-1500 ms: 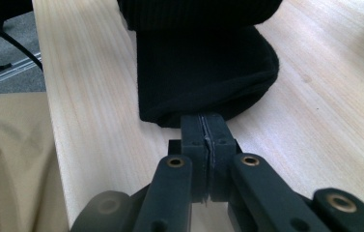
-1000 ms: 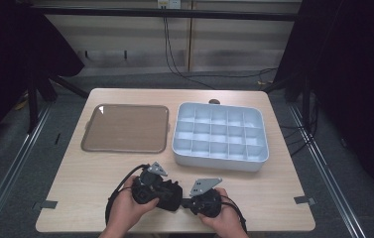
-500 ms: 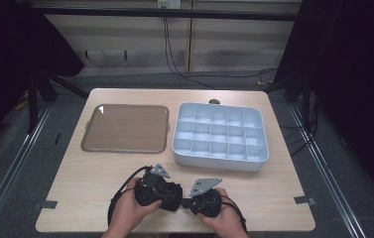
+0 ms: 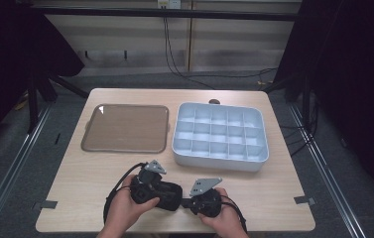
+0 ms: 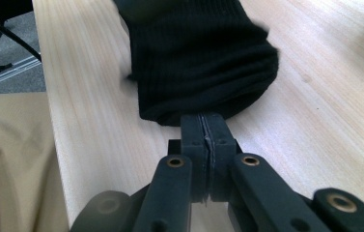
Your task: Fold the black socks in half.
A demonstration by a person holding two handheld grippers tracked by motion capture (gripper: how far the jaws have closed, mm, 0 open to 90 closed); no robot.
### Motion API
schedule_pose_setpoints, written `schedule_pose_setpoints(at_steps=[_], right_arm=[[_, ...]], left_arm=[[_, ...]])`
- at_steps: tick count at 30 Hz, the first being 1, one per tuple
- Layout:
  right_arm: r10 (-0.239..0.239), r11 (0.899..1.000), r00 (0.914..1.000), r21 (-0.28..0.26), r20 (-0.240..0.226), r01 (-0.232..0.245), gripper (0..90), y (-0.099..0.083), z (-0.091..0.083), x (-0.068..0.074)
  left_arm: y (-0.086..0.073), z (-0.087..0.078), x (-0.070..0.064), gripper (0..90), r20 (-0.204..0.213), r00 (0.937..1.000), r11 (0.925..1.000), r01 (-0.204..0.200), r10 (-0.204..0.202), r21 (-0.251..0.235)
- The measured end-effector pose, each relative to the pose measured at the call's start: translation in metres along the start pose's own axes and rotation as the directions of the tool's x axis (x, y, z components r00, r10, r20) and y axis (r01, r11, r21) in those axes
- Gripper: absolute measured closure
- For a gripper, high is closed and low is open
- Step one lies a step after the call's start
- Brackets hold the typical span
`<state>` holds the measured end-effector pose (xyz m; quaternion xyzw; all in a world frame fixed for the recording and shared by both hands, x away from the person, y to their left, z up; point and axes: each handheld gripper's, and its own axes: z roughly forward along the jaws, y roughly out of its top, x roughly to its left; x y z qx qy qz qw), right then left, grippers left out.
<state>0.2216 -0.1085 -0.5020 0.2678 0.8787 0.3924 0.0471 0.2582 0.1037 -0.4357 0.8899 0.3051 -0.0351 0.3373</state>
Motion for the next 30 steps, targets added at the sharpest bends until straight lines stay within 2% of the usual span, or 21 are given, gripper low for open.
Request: schedule_pose_setpoints(at_steps=[1, 3, 4, 6, 7, 10, 11, 12, 13, 19, 21, 22, 25, 26, 27, 30], right_arm=[[0.002, 1.0, 1.0, 0.001, -0.001, -0.002, 88.9, 0.0, 0.0, 0.0], [0.002, 1.0, 1.0, 0.001, 0.0, -0.002, 88.9, 0.0, 0.0, 0.0], [0.002, 1.0, 1.0, 0.001, 0.0, -0.002, 88.9, 0.0, 0.0, 0.0], [0.001, 1.0, 1.0, 0.001, 0.0, -0.001, 88.9, 0.0, 0.0, 0.0], [0.002, 1.0, 1.0, 0.001, 0.0, -0.002, 88.9, 0.0, 0.0, 0.0], [0.002, 1.0, 1.0, 0.001, 0.0, -0.002, 88.9, 0.0, 0.0, 0.0], [0.002, 1.0, 1.0, 0.001, 0.0, -0.002, 88.9, 0.0, 0.0, 0.0], [0.002, 1.0, 1.0, 0.001, 0.0, -0.002, 88.9, 0.0, 0.0, 0.0], [0.002, 1.0, 1.0, 0.001, -0.001, -0.002, 88.9, 0.0, 0.0, 0.0], [0.002, 1.0, 1.0, 0.0, -0.001, -0.002, 88.9, 0.0, 0.0, 0.0], [0.003, 1.0, 1.0, 0.001, 0.0, -0.003, 88.9, 0.0, 0.0, 0.0], [0.003, 1.0, 1.0, 0.001, 0.0, -0.003, 88.9, 0.0, 0.0, 0.0], [0.003, 1.0, 1.0, 0.003, -0.001, -0.003, 88.9, 0.0, 0.0, 0.0], [0.004, 1.0, 1.0, 0.001, 0.0, -0.004, 88.9, 0.0, 0.0, 0.0], [0.004, 1.0, 1.0, 0.001, -0.001, -0.004, 88.9, 0.0, 0.0, 0.0], [0.003, 1.0, 1.0, 0.002, -0.001, -0.003, 88.9, 0.0, 0.0, 0.0]], left_arm=[[0.0, -0.004, 0.003, 62.7, -0.02, 0.9998, 1.0, -0.005, 0.005, -0.003], [0.0, -0.005, 0.005, 60.0, -0.024, 0.9997, 1.0, -0.01, 0.01, -0.001], [-0.001, -0.009, 0.009, 58.2, -0.041, 0.999, 0.9998, 0.015, -0.016, -0.013], [-0.002, -0.013, 0.014, 55.2, -0.052, 0.9986, 1.0, 0.005, -0.006, -0.007], [-0.003, -0.015, 0.015, 53.7, -0.058, 0.998, 0.9995, 0.023, -0.024, -0.021], [-0.003, -0.02, 0.019, 50.8, -0.067, 0.9974, 0.9992, 0.026, -0.028, -0.03], [-0.004, -0.025, 0.022, 49.8, -0.078, 0.9957, 0.9977, 0.046, -0.049, -0.05], [-0.004, -0.025, 0.022, 49.0, -0.078, 0.9957, 0.9977, 0.046, -0.049, -0.05], [-0.006, -0.029, 0.027, 48.2, -0.085, 0.994, 0.9962, 0.065, -0.069, -0.058], [-0.012, -0.033, 0.037, 46.3, -0.105, 0.9896, 0.9929, 0.09, -0.098, -0.077], [-0.016, -0.035, 0.043, 46.2, -0.121, 0.9858, 0.9906, 0.107, -0.117, -0.084], [-0.016, -0.035, 0.043, 46.2, -0.121, 0.9858, 0.9906, 0.107, -0.117, -0.084], [-0.021, -0.038, 0.053, 46.3, -0.14, 0.9786, 0.9861, 0.139, -0.151, -0.09], [-0.021, -0.038, 0.053, 46.3, -0.14, 0.9786, 0.9861, 0.139, -0.151, -0.09], [-0.024, -0.039, 0.057, 46.4, -0.154, 0.9752, 0.9851, 0.147, -0.159, -0.09], [-0.028, -0.039, 0.065, 47.3, -0.161, 0.9704, 0.982, 0.167, -0.18, -0.087]])
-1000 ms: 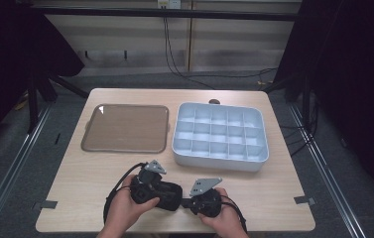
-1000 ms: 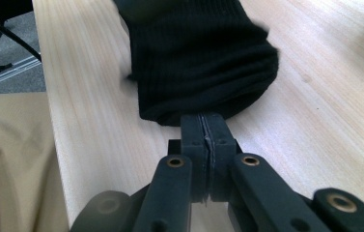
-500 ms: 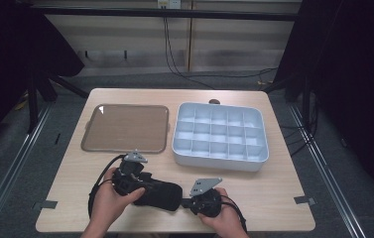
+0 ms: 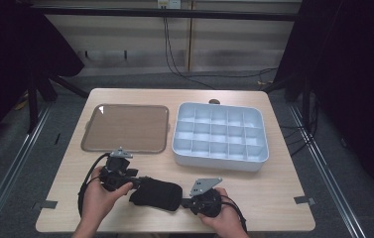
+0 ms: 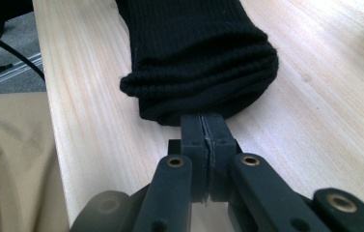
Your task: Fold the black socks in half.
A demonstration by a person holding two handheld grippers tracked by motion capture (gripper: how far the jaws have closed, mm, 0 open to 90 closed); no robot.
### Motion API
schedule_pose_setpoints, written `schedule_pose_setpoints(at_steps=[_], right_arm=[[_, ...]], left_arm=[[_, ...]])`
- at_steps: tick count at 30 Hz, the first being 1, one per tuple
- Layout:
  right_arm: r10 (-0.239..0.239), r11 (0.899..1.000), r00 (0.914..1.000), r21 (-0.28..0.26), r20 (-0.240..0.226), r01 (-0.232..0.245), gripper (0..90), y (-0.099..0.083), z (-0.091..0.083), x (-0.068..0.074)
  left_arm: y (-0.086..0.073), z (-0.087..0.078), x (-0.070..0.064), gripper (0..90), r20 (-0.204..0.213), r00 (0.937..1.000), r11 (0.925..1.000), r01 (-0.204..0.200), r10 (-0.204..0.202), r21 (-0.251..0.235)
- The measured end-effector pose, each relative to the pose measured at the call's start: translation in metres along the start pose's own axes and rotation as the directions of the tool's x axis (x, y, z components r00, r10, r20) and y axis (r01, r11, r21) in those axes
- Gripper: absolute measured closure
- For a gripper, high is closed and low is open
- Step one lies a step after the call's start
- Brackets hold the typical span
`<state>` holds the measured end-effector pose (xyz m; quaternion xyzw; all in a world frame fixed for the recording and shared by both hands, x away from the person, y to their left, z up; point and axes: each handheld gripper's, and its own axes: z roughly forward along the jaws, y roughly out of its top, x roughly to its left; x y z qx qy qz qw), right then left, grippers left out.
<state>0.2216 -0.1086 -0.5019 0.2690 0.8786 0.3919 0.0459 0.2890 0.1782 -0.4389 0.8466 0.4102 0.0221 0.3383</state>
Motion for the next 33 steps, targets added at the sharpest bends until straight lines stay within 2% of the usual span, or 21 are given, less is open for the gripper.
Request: schedule_pose_setpoints(at_steps=[5, 8, 9, 17, 22, 30, 33], right_arm=[[0.0, 1.0, 1.0, 0.0, -0.001, 0.0, 88.9, 0.0, 0.0, 0.0], [-0.001, 1.0, 1.0, -0.001, -0.001, 0.001, 88.9, 0.0, 0.0, 0.0], [0.0, 1.0, 1.0, 0.0, -0.001, 0.0, 88.9, 0.0, 0.0, 0.0], [-0.001, 1.0, 1.0, 0.0, 0.0, 0.001, 88.9, 0.0, 0.0, 0.0], [-0.001, 1.0, 1.0, -0.002, 0.0, 0.001, 88.9, 0.0, 0.0, 0.0], [-0.003, 1.0, 1.0, -0.001, 0.0, 0.003, 88.9, 0.0, 0.0, 0.0], [-0.001, 1.0, 1.0, -0.002, 0.0, 0.001, 88.9, 0.0, 0.0, 0.0]], left_arm=[[-0.006, 0.004, 0.011, 48.8, -0.017, 0.9989, 0.999, 0.043, -0.043, 0.008], [-0.009, 0.006, 0.015, 49.5, -0.024, 0.9988, 0.9987, 0.043, -0.042, 0.027], [-0.01, 0.008, 0.015, 49.7, -0.026, 0.9982, 0.9982, 0.055, -0.055, 0.023], [-0.013, 0.012, 0.015, 50.1, -0.024, 0.9989, 0.9979, 0.041, -0.039, 0.05], [-0.016, 0.016, 0.011, 50.9, -0.024, 0.9996, 0.9961, 0.018, -0.016, 0.086], [-0.019, 0.011, 0.007, 54.0, -0.007, 0.9998, 0.9952, 0.02, -0.02, 0.096], [-0.021, 0.012, 0.004, 55.2, -0.002, 0.9999, 0.993, 0.012, -0.011, 0.117]])
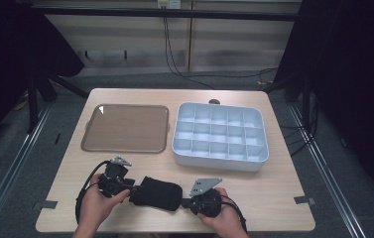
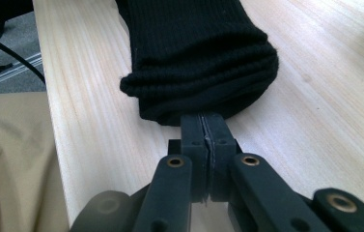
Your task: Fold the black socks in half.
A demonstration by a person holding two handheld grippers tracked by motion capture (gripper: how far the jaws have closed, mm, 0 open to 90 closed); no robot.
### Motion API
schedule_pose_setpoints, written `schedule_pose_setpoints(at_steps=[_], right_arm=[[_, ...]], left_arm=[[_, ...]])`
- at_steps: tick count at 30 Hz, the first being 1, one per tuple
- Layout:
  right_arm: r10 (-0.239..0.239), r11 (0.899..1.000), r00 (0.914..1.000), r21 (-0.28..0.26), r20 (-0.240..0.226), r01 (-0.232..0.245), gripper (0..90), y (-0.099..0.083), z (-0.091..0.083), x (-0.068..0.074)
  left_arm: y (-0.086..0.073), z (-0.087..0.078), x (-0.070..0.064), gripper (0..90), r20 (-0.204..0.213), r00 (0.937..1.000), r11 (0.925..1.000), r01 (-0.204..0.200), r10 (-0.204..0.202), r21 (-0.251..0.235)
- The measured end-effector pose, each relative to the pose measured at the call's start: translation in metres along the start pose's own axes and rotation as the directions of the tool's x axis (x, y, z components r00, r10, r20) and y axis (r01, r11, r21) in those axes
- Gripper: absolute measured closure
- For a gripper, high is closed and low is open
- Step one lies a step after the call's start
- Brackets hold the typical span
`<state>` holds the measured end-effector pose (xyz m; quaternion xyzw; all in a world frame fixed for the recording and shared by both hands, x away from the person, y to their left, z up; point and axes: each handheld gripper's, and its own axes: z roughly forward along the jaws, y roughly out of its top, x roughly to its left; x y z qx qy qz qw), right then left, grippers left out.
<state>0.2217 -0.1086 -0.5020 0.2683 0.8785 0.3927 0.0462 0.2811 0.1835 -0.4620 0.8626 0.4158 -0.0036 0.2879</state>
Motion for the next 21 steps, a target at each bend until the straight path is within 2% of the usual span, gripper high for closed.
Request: schedule_pose_setpoints(at_steps=[2, 3, 4, 5, 8, 15, 21], right_arm=[[-0.008, 1.0, 1.0, 0.003, -0.002, 0.008, 88.9, 0.0, 0.0, 0.0], [-0.004, 1.0, 1.0, 0.003, 0.0, 0.004, 88.9, 0.0, 0.0, 0.0], [-0.004, 1.0, 1.0, 0.003, 0.0, 0.004, 88.9, 0.0, 0.0, 0.0], [-0.007, 1.0, 1.0, 0.001, -0.001, 0.007, 88.9, 0.0, 0.0, 0.0], [-0.006, 1.0, 1.0, 0.004, 0.0, 0.006, 88.9, 0.001, 0.001, 0.0], [-0.013, 1.0, 0.9999, 0.002, -0.003, 0.013, 88.9, 0.003, 0.003, 0.001], [-0.011, 1.0, 0.9999, 0.0, -0.006, 0.011, 88.9, 0.004, 0.004, 0.0]], left_arm=[[0.0, 0.001, 0.0, 56.3, -0.001, 1.0, 1.0, -0.004, 0.004, 0.006], [-0.001, 0.003, -0.001, 56.5, -0.003, 0.9998, 0.9998, 0.019, -0.019, -0.004], [-0.001, 0.003, -0.001, 56.7, -0.003, 0.9998, 0.9998, 0.019, -0.019, -0.004], [-0.002, 0.002, 0.001, 56.7, -0.006, 1.0, 0.9999, 0.002, -0.002, 0.011], [-0.004, 0.003, 0.0, 58.6, 0.001, 0.9999, 0.9998, 0.016, -0.016, 0.013], [-0.007, 0.011, -0.002, 60.5, -0.01, 0.9999, 0.9992, 0.011, -0.01, 0.039], [-0.006, 0.014, -0.003, 65.3, -0.013, 0.9998, 0.9991, 0.018, -0.017, 0.039]])
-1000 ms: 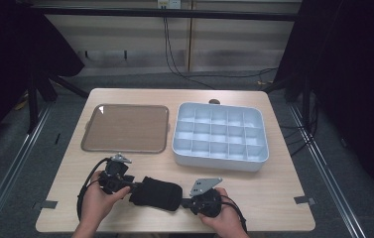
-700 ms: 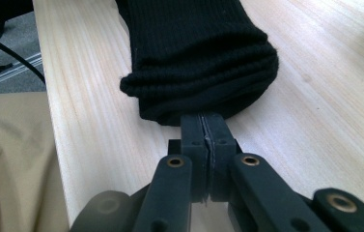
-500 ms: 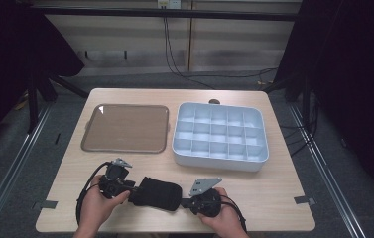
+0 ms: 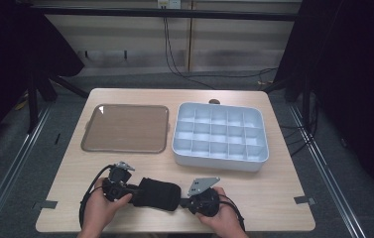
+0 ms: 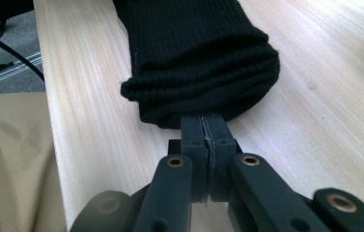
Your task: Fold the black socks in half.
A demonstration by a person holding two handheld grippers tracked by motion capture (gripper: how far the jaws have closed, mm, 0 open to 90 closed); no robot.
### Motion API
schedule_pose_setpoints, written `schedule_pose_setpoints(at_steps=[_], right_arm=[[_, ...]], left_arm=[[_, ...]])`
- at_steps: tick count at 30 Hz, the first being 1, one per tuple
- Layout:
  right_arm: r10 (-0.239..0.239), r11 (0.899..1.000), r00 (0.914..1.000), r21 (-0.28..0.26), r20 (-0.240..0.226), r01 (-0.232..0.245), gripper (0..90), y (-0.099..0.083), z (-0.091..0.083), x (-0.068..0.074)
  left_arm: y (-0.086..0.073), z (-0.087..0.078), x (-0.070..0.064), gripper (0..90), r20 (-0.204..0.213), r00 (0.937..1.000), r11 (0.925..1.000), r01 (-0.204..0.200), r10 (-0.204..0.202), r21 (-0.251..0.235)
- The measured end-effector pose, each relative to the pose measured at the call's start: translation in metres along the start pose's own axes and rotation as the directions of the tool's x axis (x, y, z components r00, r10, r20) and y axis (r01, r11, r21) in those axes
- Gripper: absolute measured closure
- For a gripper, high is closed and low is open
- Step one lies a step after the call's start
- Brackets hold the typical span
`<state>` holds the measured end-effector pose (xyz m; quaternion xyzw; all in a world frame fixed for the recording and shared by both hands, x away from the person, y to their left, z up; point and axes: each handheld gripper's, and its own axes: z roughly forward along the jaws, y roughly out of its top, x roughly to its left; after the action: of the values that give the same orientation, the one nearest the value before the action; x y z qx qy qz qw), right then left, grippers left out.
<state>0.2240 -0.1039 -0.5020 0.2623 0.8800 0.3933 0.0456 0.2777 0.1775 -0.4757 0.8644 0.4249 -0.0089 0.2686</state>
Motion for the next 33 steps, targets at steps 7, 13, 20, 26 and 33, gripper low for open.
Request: schedule_pose_setpoints(at_steps=[7, 13, 20, 26, 33], right_arm=[[0.002, 1.0, 1.0, 0.0, 0.002, -0.002, 88.9, 0.0, 0.0, 0.0], [0.003, 1.0, 1.0, 0.0, 0.003, -0.003, 88.9, 0.0, 0.0, 0.0], [0.001, 1.0, 1.0, -0.001, 0.001, -0.001, 88.9, 0.0, 0.0, 0.0], [0.005, 1.0, 1.0, -0.006, -0.004, -0.005, 88.9, 0.0, 0.0, 0.0], [0.013, 1.0, 0.9999, -0.002, -0.005, -0.013, 88.9, 0.0, 0.0, -0.001]], left_arm=[[0.001, 0.002, -0.002, 69.9, -0.014, 0.9998, 0.9999, -0.014, 0.014, -0.001], [0.002, 0.002, -0.001, 75.5, 0.005, 1.0, 1.0, -0.008, 0.008, 0.0], [0.005, 0.002, -0.003, 81.7, -0.006, 1.0, 0.9997, -0.003, 0.003, 0.024], [0.007, -0.002, -0.002, 83.4, 0.008, 0.9999, 0.9998, 0.008, -0.008, 0.016], [0.011, -0.012, -0.006, 83.3, 0.021, 0.9998, 1.0, 0.001, -0.001, -0.003]])
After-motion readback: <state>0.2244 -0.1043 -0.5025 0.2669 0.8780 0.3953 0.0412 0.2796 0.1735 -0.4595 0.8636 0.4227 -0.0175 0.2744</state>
